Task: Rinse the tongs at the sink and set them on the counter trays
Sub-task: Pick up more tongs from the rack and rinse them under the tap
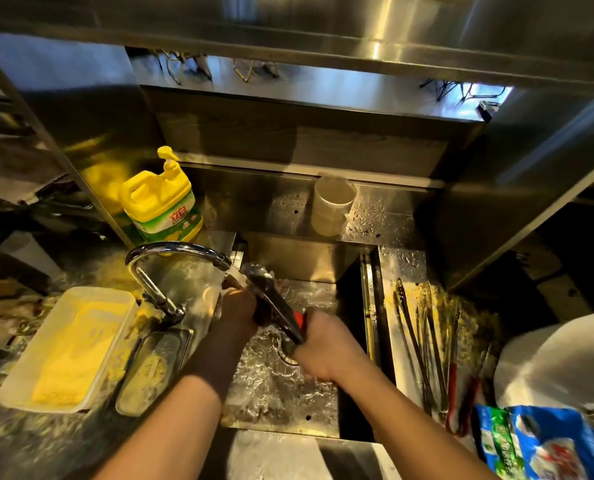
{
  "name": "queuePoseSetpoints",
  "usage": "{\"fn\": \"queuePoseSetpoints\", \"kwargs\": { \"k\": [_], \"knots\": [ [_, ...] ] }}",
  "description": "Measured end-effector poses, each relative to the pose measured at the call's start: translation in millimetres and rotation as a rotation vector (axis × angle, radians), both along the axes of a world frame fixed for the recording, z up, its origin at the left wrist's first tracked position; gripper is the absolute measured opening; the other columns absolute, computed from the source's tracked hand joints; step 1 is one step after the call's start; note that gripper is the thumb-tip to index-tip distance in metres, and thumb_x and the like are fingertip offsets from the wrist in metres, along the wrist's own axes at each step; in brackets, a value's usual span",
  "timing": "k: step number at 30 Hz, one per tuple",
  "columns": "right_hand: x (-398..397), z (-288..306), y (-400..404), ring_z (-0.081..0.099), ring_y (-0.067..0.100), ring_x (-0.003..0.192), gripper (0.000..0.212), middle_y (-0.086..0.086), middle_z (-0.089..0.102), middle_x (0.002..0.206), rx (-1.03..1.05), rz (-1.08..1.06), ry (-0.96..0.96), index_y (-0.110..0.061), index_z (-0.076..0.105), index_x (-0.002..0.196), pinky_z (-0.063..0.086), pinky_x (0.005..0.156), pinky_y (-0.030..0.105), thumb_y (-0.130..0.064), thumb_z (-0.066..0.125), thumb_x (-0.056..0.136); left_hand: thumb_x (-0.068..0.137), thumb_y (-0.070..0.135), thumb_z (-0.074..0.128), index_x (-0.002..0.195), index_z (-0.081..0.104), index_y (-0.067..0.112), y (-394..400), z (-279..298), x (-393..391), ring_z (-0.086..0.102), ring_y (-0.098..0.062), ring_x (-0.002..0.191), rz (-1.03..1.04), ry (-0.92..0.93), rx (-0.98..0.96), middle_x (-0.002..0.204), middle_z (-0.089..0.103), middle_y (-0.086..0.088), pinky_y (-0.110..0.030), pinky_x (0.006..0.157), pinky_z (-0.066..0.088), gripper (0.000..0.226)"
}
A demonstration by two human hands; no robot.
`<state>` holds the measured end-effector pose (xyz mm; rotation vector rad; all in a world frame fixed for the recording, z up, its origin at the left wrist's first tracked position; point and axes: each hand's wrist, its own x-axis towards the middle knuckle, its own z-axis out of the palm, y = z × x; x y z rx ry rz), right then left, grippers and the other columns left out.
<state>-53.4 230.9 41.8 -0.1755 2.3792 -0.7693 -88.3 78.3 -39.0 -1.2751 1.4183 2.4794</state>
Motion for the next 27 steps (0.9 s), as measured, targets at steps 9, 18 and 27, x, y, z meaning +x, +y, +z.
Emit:
{"fn": "queuePoseSetpoints", "kwargs": {
  "k": [9, 18, 27],
  "knots": [
    [-5, 3, 2, 0.066, 0.012, 0.059, 0.038, 0.005, 0.064, 0.093, -0.107, -0.093, -0.031, -0.020, 0.045, 0.109, 0.048, 0.042, 0.021, -0.007, 0.071, 0.083, 0.099, 0.008, 0.043, 0.127, 0.053, -0.008, 5, -2, -9, 0.064, -0.040, 0.095, -0.062, -0.026, -0.022, 0.102, 0.065, -0.022, -0.034, 0.057, 0.056, 0.034],
    [-8, 7, 2, 0.069, 0.015, 0.059, 0.043, 0.009, 0.066, 0.093, -0.073, -0.028, -0.014, -0.016, 0.047, 0.120, 0.052, 0.045, 0.025, -0.002, 0.067, 0.084, 0.099, 0.013, 0.048, 0.126, 0.059, -0.003, 9, -6, -8, 0.070, -0.034, 0.084, -0.108, -0.106, 0.030, 0.113, 0.067, -0.027, -0.036, 0.050, 0.057, 0.033],
    [-8, 6, 48, 0.074, 0.029, 0.068, 0.035, 0.015, 0.067, 0.096, -0.154, -0.117, -0.106, -0.019, 0.045, 0.109, 0.056, 0.052, 0.034, -0.009, 0.069, 0.086, 0.092, 0.025, 0.065, 0.116, 0.058, 0.001, -13, -18, 6, 0.065, -0.033, 0.085, -0.002, -0.228, -0.297, 0.105, 0.064, -0.019, -0.035, 0.070, 0.057, 0.035]
  ]
}}
